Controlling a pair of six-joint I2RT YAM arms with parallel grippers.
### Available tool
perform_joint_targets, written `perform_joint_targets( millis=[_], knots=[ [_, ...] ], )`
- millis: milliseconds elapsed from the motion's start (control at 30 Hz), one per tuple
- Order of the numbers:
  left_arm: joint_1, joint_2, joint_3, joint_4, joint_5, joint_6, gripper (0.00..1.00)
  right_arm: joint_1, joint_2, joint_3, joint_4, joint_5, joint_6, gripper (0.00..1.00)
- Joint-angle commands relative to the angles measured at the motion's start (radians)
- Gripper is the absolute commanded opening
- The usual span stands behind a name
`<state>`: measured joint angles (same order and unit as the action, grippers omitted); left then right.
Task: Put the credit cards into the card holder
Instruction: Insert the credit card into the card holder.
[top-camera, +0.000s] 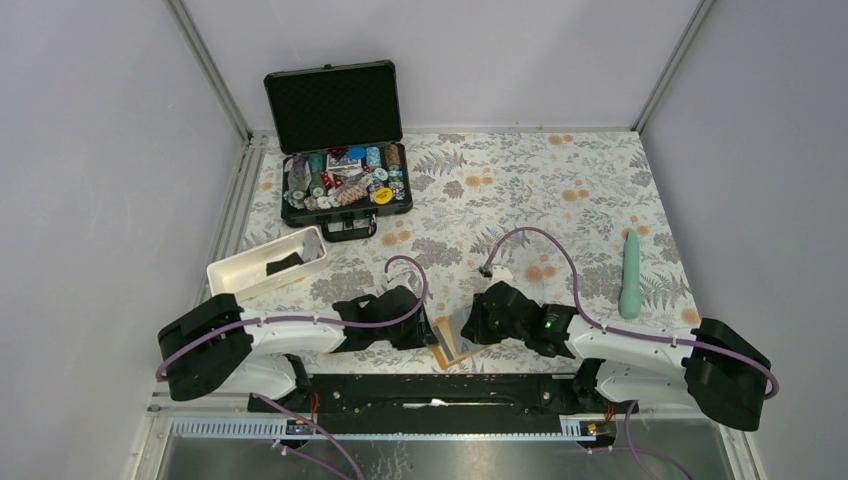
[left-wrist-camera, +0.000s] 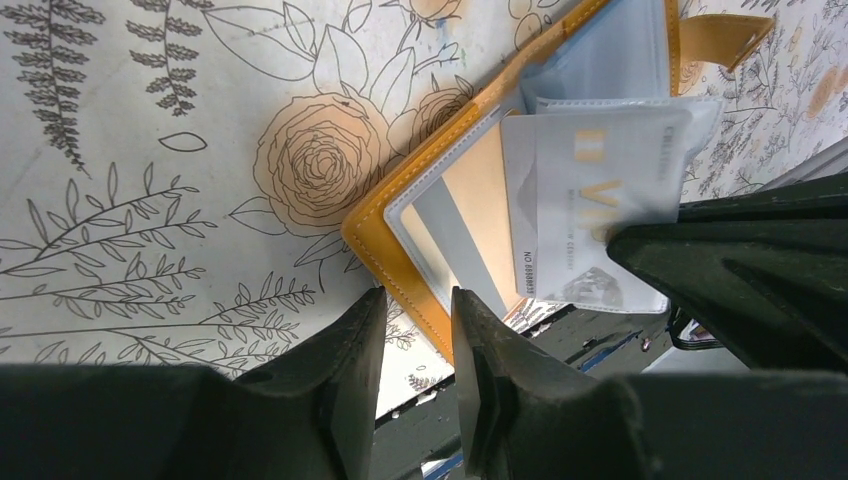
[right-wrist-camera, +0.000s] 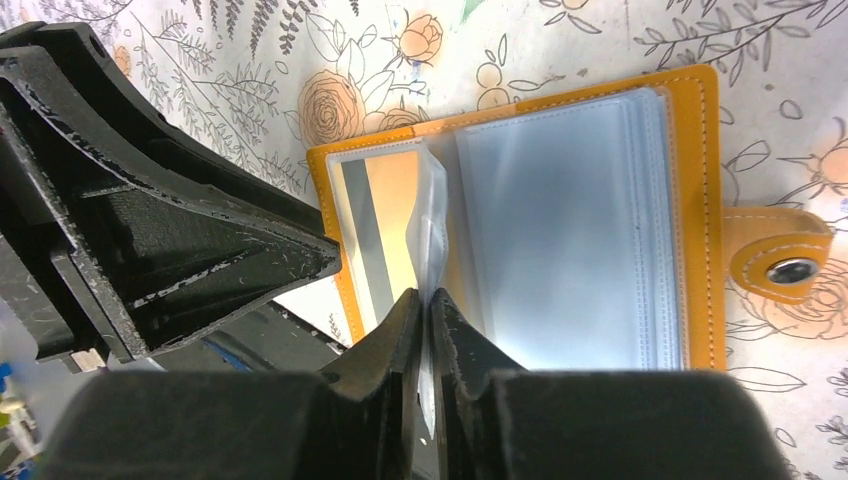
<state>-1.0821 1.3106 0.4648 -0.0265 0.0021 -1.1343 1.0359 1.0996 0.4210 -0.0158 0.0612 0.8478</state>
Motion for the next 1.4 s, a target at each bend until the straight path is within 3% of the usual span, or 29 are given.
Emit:
perform_joint_targets(
  millis=[0,233,733,1067,1367],
  knots=[
    [-0.009,0.026,0.022,0.004,-0.031,-0.003,0.33,0.010,0.011,0.078,-0.106,0.066,-0.070,0.17],
    [-0.009,0.044,0.044,0.004,-0.036,0.002,0.33,0.012,0.068,0.163,-0.197,0.093,-0.154,0.19],
    [-0.009,0.093,0.069,0.074,-0.037,0.027,0.33,0.051,0.127,0.248,-0.231,0.121,-0.267,0.19],
    [-0.009,0.107,0.068,0.098,-0.029,0.027,0.33,0.126,0.243,0.322,-0.318,0.289,-0.248,0.25],
    [-0.009,0.035,0.048,0.038,-0.075,0.027,0.33,0.132,0.230,0.280,-0.172,0.112,-0.230,0.45]
  ],
)
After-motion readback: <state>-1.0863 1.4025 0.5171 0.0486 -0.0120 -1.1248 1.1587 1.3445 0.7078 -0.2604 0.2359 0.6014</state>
